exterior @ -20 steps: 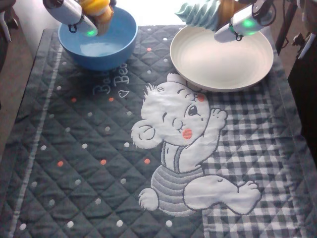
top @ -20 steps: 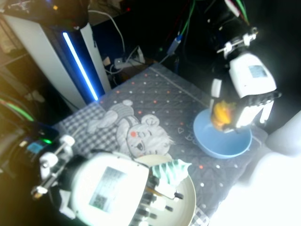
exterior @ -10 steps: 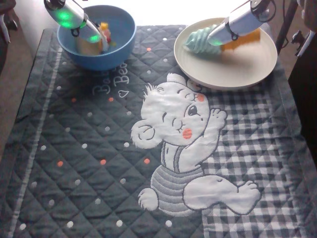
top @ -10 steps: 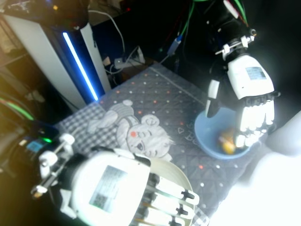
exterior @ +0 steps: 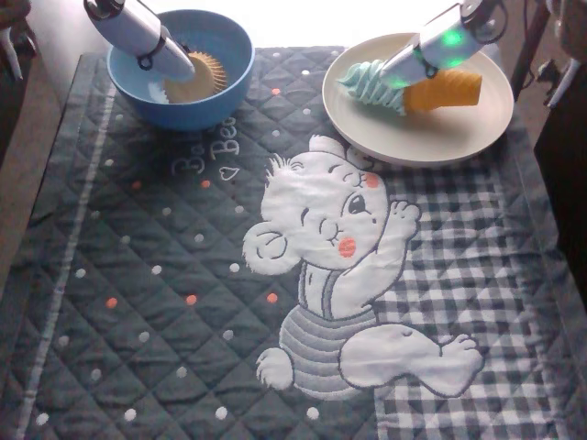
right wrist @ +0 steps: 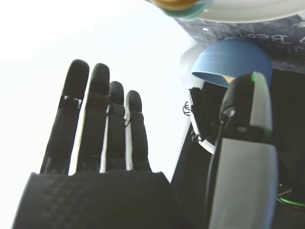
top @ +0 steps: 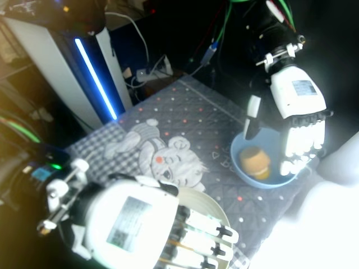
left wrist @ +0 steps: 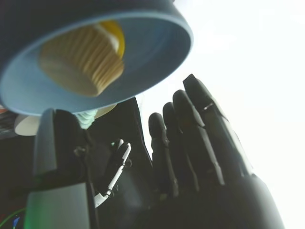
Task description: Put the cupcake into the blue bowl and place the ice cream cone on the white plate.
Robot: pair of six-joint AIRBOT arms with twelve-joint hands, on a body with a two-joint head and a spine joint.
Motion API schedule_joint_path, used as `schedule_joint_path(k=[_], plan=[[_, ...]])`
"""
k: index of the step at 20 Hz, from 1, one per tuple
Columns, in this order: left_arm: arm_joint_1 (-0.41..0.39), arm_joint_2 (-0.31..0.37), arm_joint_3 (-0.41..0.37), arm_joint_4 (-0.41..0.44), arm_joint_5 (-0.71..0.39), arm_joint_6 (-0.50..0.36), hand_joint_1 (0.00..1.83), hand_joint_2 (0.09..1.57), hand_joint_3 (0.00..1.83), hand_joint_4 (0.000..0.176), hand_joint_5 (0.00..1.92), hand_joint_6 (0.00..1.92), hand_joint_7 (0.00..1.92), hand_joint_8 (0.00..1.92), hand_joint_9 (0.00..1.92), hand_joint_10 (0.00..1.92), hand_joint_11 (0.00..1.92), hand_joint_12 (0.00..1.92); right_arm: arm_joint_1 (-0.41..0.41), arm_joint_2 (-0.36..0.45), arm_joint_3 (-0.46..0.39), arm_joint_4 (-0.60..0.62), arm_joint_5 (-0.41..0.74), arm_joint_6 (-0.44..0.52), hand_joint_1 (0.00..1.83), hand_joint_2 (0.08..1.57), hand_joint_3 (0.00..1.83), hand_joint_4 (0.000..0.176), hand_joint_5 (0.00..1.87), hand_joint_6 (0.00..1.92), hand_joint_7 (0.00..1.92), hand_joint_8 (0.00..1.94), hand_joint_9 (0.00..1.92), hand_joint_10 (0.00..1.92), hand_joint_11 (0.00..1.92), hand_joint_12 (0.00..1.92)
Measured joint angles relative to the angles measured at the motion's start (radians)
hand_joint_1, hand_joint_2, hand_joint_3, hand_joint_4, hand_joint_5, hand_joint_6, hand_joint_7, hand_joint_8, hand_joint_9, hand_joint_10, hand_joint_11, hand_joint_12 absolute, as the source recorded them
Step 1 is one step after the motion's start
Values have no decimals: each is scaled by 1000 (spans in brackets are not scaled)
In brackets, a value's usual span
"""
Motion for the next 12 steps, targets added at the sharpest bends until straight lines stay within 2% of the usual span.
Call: schedule_joint_path(k=[2, 3, 4, 5, 6, 7, 8, 9, 10, 11, 12], plan=[[0, 24, -24, -9, -27, 0, 959, 808, 0, 6, 423, 0, 389, 0, 323, 0, 0, 637, 0, 5, -35, 1, 18, 0, 873, 748, 2, 27, 303, 0, 385, 0, 351, 0, 18, 954], [0, 40, -37, -23, -48, 0, 901, 809, 0, 41, 382, 0, 338, 0, 288, 0, 0, 632, 0, 13, -58, 0, 35, 0, 859, 753, 3, 57, 278, 0, 351, 0, 319, 0, 3, 974], [-3, 63, -51, -44, -74, -1, 905, 796, 0, 57, 358, 0, 298, 0, 266, 0, 0, 631, 0, 28, -87, -5, 67, 0, 845, 750, 1, 45, 249, 0, 325, 0, 292, 0, 0, 1010], [-10, 97, -71, -72, -107, 0, 940, 781, 0, 43, 368, 3, 302, 3, 277, 4, 0, 671, 0, 58, -124, -5, 114, 0, 841, 740, 0, 62, 225, 0, 286, 1, 250, 2, 0, 947], [-15, 119, -84, -93, -122, 11, 904, 767, 0, 5, 377, 2, 339, 5, 317, 6, 35, 773, 0, 76, -143, -5, 138, 0, 823, 729, 0, 76, 198, 0, 251, 0, 229, 0, 0, 906], [-20, 159, -112, -136, -142, 51, 882, 767, 0, 16, 362, 0, 325, 0, 300, 0, 26, 787, 0, 112, -174, -5, 182, 0, 794, 736, 0, 86, 174, 0, 224, 2, 208, 2, 0, 819], [-23, 188, -134, -153, -158, 63, 899, 767, 0, 17, 347, 1, 321, 1, 310, 0, 85, 694, 0, 138, -196, -4, 210, 0, 761, 759, 4, 91, 158, 0, 207, 1, 214, 4, 0, 767], [-24, 214, -158, -166, -175, 77, 890, 770, 0, 29, 332, 0, 319, 0, 322, 0, 136, 618, 0, 167, -219, -4, 240, 0, 751, 764, 2, 102, 155, 0, 194, 3, 201, 6, 0, 709], [-24, 244, -187, -170, -197, 84, 884, 796, 0, 17, 294, 0, 272, 0, 291, 0, 51, 761, 0, 200, -248, -3, 280, 0, 727, 778, 0, 119, 143, 1, 170, 4, 179, 6, 0, 915], [-24, 273, -221, -170, -226, 86, 876, 792, 0, 28, 277, 0, 234, 1, 240, 1, 9, 722, 0, 229, -280, -3, 324, -1, 702, 775, 0, 127, 129, 4, 156, 3, 169, 2, 0, 1034], [-25, 303, -262, -181, -264, 104, 836, 773, 0, 58, 274, 0, 230, 2, 239, 4, 1, 715, 0, 257, -316, -10, 370, -2, 639, 773, 0, 102, 90, 0, 131, 1, 160, 1, 0, 1084]])
